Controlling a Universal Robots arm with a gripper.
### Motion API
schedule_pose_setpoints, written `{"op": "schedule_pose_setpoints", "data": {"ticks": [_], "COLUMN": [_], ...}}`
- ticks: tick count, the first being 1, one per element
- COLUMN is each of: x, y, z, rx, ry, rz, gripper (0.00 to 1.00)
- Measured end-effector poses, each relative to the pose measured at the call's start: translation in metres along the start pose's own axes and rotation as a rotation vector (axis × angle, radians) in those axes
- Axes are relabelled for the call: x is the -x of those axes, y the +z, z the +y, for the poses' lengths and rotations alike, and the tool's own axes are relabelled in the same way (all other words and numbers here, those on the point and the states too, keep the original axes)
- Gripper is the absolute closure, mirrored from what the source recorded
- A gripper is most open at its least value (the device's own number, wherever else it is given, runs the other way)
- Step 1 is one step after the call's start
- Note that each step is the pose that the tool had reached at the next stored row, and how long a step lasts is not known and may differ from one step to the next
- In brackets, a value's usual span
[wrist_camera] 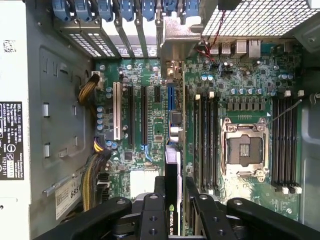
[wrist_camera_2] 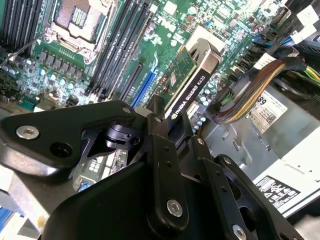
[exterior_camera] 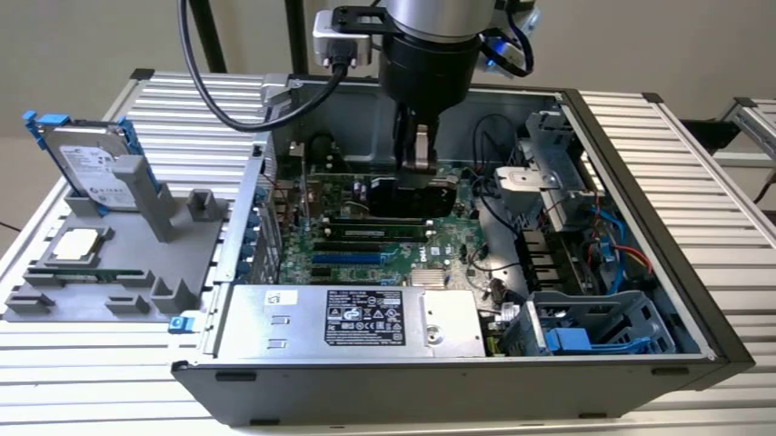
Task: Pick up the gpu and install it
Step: 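Insert the gpu into the slot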
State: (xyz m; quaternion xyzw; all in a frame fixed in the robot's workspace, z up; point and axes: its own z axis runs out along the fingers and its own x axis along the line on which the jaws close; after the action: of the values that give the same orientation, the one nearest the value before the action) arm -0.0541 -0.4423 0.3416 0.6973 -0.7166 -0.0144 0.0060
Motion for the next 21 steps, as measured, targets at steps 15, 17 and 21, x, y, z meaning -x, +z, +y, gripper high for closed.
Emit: {"op": "schedule_pose_setpoints", "data": {"ticks": [15,17,21], "x": [-0.0001,-0.0001,-0.0001], "y": [0.0040,0.0057,0.0105], "z": [-0.0001,-0.0002,-0.0002], "rx": [0.0000,0.0000,0.0001], "ry": [0.000,0.000,0.000], "rz": [0.0000,0.0000,0.0002], "gripper": [1.00,1.00,1.00]}}
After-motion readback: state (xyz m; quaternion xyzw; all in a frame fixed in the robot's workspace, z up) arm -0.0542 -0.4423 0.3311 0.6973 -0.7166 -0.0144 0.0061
